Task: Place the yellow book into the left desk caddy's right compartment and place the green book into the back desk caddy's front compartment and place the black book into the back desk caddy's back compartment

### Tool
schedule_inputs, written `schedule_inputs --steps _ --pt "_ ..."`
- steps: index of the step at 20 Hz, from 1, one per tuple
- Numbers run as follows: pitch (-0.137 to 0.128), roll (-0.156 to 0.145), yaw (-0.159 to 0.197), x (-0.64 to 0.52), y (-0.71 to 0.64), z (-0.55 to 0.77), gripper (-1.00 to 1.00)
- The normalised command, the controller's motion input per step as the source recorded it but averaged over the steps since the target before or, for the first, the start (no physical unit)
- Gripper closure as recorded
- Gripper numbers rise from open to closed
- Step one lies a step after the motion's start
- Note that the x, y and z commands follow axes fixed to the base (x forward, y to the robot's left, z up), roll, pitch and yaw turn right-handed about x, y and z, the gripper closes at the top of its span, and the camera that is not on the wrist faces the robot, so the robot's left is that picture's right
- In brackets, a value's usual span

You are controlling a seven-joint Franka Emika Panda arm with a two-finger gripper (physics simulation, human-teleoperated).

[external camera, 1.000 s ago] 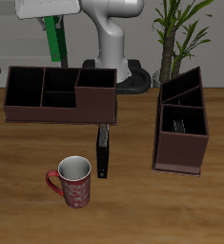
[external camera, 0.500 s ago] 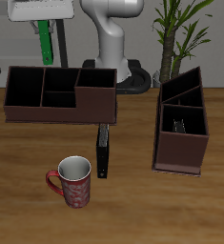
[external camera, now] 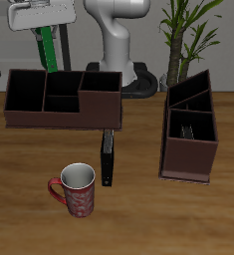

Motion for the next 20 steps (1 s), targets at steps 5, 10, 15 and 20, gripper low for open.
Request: schedule_inputs --steps 5,10,15,20 --pt "-0.007 -0.045 0.189 -0.15 -0.07 -0.12 1.0" --pt "-0.011 -0.074 0.212 -0.07 -0.11 -0.03 1.0" --pt "-0.049 -0.08 0.22 0.05 -0.12 0.2 1.0" --pt "0.003 -0.059 0.111 0.05 0.06 0.01 1.0"
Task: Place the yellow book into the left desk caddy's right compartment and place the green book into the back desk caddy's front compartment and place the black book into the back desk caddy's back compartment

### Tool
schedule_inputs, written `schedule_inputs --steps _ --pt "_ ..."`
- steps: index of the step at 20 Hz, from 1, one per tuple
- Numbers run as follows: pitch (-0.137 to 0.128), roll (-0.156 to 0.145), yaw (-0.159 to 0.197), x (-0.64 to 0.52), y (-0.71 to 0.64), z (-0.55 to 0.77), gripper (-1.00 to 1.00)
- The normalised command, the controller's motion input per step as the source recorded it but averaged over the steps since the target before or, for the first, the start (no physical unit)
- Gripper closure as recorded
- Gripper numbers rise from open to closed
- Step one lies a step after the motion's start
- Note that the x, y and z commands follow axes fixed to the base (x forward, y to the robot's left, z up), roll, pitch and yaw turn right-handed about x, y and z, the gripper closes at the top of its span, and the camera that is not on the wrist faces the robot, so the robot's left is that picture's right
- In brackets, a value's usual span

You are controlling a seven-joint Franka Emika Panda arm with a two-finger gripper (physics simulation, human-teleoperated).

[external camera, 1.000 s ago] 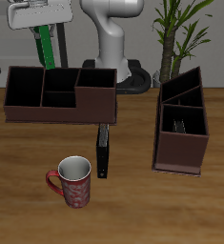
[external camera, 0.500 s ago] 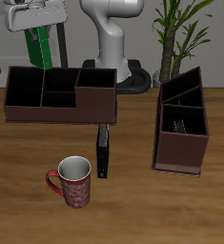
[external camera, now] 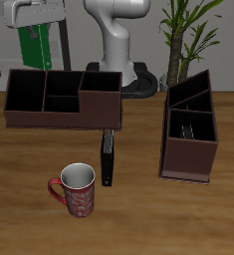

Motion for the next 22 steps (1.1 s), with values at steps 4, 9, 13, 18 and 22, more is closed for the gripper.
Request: schedule_inputs --steps 4,9,13,18,22 --pt "0.018 -0.034 0.149 0.0 0.3 -0.25 1.0" --pt "-0.023 -0.002 0.202 -0.07 0.22 -0.2 1.0" --pt "0.021 -0.019 0.138 -0.07 0.15 -0.25 1.0" --pt "0.043 0.001 0.116 -0.08 0.09 -0.24 1.0" --pt "0.0 0.027 0.123 -0.03 0.13 -0.17 1.0"
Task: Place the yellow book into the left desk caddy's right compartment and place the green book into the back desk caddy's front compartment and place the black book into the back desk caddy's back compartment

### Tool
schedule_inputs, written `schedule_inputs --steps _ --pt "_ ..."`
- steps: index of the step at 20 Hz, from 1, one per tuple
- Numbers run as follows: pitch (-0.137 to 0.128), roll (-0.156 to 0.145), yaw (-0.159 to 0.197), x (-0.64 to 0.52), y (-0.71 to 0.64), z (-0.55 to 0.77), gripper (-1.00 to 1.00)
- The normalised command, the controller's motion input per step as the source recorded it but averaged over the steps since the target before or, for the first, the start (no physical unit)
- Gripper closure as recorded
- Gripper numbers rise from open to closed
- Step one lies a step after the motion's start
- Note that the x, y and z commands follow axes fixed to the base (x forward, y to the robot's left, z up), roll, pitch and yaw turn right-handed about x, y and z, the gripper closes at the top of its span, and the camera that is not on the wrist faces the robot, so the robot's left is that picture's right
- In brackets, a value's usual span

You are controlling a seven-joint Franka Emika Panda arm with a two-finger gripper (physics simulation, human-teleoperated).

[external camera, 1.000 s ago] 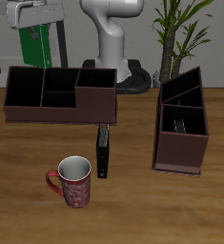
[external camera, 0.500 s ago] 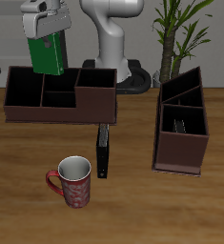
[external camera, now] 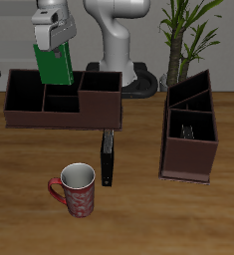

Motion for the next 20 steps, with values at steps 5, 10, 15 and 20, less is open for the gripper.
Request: schedule_inputs --steps 5,10,15,20 --pt "-0.001 0.028 0.048 0.02 0.13 -0.07 1.0" --pt "0.036 0.002 0.021 -0.03 -0.07 -0.26 1.0" --pt "0.044 0.023 0.039 -0.15 0.06 -0.24 1.0" --pt "-0.02 -0.004 0.042 0.03 -0.03 -0.04 1.0"
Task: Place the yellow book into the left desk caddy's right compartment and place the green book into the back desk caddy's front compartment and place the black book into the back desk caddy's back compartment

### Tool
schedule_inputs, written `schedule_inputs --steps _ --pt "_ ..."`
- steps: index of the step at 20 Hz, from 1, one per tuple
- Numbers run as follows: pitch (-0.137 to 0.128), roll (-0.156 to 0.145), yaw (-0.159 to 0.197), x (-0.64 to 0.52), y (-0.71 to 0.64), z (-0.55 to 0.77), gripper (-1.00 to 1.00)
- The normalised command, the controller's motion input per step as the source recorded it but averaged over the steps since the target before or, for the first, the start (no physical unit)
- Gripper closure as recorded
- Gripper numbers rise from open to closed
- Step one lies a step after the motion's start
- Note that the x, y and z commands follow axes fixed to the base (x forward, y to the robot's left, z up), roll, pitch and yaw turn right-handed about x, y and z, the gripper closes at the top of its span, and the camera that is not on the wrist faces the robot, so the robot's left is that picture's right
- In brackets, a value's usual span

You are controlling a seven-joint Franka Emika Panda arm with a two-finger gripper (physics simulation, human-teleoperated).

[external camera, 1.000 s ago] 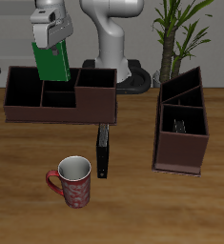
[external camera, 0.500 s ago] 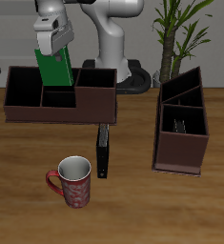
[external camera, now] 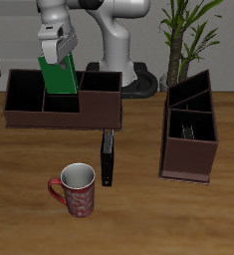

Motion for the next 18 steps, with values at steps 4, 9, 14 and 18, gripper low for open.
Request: schedule_inputs --steps 4,9,14,18 --pt "0.011 -0.029 -0.012 0.01 -0.12 -0.04 1.0" --pt "0.01 -0.024 -0.026 -0.02 -0.11 -0.05 1.0" --pt "0.013 0.0 -0.001 0.05 0.04 -0.1 1.0" --pt "0.003 0.0 -0.003 0.04 0.01 -0.09 1.0"
